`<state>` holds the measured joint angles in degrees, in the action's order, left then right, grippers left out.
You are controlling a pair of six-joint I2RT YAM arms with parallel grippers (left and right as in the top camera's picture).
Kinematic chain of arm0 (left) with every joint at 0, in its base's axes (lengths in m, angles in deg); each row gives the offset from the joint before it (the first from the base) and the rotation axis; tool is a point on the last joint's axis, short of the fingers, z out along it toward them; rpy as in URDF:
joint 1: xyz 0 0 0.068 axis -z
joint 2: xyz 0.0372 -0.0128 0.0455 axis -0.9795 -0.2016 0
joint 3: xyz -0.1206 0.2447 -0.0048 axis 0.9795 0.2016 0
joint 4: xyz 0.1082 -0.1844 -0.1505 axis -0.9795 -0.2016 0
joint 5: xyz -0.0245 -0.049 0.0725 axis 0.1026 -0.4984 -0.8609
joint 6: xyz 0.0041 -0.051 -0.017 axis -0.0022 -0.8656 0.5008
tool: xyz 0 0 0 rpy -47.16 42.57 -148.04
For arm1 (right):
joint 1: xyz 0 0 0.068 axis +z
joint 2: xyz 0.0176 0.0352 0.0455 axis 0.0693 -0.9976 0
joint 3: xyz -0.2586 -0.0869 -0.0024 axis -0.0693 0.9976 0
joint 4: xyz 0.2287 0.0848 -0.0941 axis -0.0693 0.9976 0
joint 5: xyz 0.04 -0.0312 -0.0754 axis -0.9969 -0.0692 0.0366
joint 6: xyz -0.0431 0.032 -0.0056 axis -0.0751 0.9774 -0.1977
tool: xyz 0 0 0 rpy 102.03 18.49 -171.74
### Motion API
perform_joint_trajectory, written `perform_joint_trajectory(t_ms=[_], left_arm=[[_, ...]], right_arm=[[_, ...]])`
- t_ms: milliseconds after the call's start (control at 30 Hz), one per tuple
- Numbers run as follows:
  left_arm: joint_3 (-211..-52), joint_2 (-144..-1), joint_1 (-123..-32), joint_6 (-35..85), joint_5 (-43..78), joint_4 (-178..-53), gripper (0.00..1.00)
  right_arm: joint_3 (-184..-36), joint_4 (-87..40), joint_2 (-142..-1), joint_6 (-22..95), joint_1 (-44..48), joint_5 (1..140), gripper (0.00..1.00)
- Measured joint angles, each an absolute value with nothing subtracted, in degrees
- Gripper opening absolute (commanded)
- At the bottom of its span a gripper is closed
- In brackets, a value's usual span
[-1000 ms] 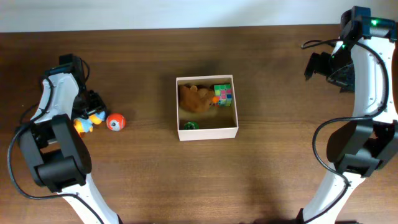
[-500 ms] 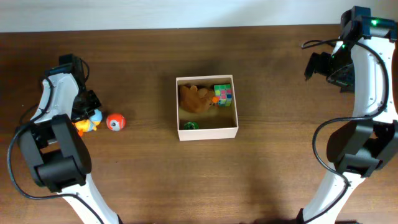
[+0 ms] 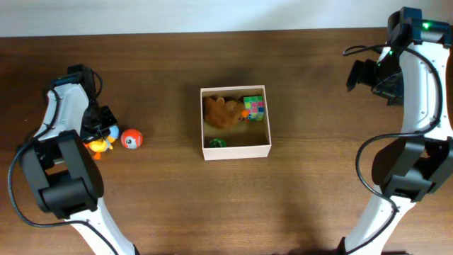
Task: Pack container
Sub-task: 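Lift the duck and carry it right over the box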
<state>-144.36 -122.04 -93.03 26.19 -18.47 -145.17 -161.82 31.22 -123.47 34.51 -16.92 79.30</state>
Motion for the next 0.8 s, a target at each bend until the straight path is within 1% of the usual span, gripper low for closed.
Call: perform_joint_trajectory(t_ms=[200,600,800], left_arm=[[-149.7,-122.5,-93.0,26.2,-17.4,-150.5,0.02],[-171.3,-122.6,-92.8,27.0,-15.9,-165.0,0.02],[-179.4,-122.6,-90.0,28.2,-15.9,-171.0,0.02]], right_arm=[[-161.8,31.2,-123.5,34.5,-16.9,79.3,0.99],[-161.8,31.2,-123.5,34.5,-16.9,79.3,0.99],[-161.8,31.2,-123.5,34.5,-16.9,79.3,0.99]])
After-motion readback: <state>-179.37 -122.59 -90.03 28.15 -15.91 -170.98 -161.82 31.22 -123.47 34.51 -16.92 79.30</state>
